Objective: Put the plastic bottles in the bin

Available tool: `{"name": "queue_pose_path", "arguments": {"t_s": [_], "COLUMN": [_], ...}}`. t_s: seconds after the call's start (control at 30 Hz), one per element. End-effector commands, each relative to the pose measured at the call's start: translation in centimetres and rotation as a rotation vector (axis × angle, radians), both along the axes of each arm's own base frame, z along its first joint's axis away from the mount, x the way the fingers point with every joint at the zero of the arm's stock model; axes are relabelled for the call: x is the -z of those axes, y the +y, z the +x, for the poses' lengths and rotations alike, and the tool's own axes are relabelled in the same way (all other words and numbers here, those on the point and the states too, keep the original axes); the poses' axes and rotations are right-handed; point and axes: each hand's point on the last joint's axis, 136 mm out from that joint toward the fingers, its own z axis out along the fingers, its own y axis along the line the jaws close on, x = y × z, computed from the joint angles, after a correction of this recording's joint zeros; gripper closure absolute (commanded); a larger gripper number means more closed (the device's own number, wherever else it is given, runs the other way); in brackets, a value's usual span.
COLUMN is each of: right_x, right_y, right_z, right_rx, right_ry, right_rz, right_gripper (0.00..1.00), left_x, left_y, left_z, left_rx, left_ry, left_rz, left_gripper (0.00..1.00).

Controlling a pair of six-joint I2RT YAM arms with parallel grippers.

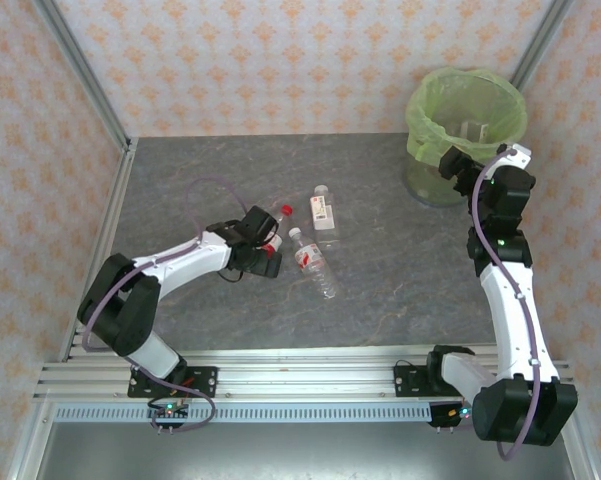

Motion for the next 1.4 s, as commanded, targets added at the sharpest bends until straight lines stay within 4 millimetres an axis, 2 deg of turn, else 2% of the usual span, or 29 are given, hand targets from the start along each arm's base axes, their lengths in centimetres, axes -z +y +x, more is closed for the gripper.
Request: {"name": "queue_pose_path", "arguments": {"t_s": [0.0, 0.27, 0.37, 0.63, 0.83, 0.97, 1.17, 1.37], "right_x": [-0.5, 0.5, 1.1, 2.7, 3.9, 3.8, 4.7, 6.1], "right_y": [0.4, 0.7, 1.1, 5.9, 10.0, 11.9, 13.4, 13.0], "right_z": [0.0, 0.0, 0.1, 0.4, 0.7, 0.9, 1.5, 1.9], "right_rx": [-0.022, -0.033, -0.051, -0.262, -0.406, -0.451, -0.466, -0.419], "right_ry": [-0.032, -0.003, 0.018, 0.082, 0.122, 0.122, 0.132, 0.154], "right_rz": [0.029, 0.048, 0.054, 0.047, 0.013, -0.017, 0.063, 0.143], "right_gripper": [0.01, 0.01, 0.01, 0.01, 0.01, 0.01, 0.01, 0.01], "left_x": [1.0, 3.4, 4.1, 5.2, 4.9, 5.0, 4.8, 4.0], "left_y": [-0.6, -1.2, -1.3, -1.7, -1.0, -0.9, -1.1, -1.0], "left_z": [0.5, 1.1, 1.3, 1.3, 1.4, 1.4, 1.5, 1.4], "left_rx": [0.031, 0.070, 0.070, 0.064, 0.052, 0.045, 0.036, 0.031], "left_ry": [-0.009, -0.009, -0.006, -0.008, -0.038, -0.035, -0.036, -0.059], "left_rz": [-0.006, 0.020, 0.026, 0.012, 0.043, 0.050, 0.040, 0.027], "left_gripper": [0.01, 0.07, 0.13, 0.26, 0.38, 0.41, 0.47, 0.54]}}
